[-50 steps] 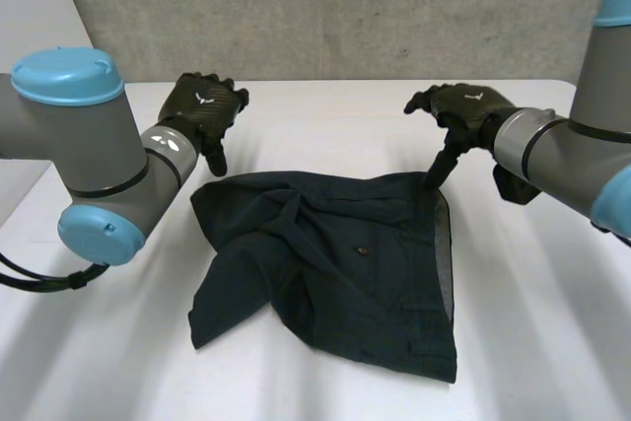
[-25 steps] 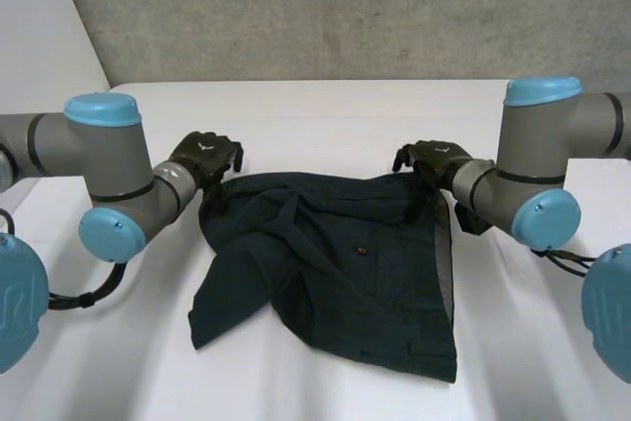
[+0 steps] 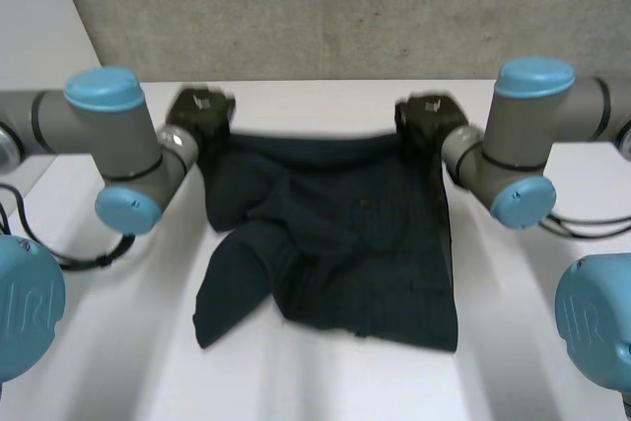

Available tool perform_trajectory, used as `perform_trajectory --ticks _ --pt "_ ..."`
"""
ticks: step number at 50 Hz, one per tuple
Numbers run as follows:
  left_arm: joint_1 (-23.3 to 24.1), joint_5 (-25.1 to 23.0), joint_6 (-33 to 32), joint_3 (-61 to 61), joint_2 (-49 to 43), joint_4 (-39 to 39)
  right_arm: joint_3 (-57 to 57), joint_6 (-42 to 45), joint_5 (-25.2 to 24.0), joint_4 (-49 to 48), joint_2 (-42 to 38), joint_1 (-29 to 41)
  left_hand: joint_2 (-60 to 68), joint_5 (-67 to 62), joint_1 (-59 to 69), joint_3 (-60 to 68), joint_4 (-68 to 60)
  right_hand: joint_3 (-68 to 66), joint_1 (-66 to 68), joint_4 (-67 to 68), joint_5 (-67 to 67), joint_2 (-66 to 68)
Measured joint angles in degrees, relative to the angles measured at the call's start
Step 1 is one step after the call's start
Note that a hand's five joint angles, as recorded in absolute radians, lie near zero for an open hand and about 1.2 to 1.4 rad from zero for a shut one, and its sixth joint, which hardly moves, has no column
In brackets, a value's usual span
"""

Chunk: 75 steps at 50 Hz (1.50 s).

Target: Fold the shorts.

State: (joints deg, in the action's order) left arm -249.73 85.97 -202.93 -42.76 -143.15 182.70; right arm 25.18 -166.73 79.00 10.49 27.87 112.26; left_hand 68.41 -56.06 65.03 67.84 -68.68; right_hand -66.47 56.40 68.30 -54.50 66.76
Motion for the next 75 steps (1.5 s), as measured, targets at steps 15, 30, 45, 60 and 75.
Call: perform_trajectory --ticks 15,30,45,60,75 --pt "2.49 10.10 -0.73 0.16 20.39 32.99 -4.37 8.10 1.08 -29.83 16.68 0.00 0.22 0.00 0.00 0.20 -0.03 -0.90 0.00 0.02 0.00 0.61" --pt "4.40 9.43 -0.58 -24.48 26.13 30.53 15.53 8.17 -2.56 -22.24 22.75 -0.01 0.29 -1.25 0.00 0.34 -0.14 -1.00 0.00 0.03 -1.48 0.61" --pt "7.07 13.46 -0.82 -38.30 15.79 12.29 28.99 16.60 -5.20 -5.37 11.60 -0.10 0.29 -1.25 0.00 0.36 -0.22 -1.27 0.00 0.04 -1.73 0.61" --pt "7.53 15.73 -5.01 -49.53 31.12 -11.94 45.33 19.98 -5.23 7.01 28.95 -0.75 0.29 -1.25 0.00 0.36 -0.22 -1.27 0.00 0.04 -1.73 0.61" --pt "14.56 13.44 -19.69 -67.16 48.96 -12.38 69.69 38.40 -5.23 13.87 44.63 -0.83 -53.86 51.05 -53.67 -52.93 54.40 -1.27 0.00 0.04 -1.73 0.61"
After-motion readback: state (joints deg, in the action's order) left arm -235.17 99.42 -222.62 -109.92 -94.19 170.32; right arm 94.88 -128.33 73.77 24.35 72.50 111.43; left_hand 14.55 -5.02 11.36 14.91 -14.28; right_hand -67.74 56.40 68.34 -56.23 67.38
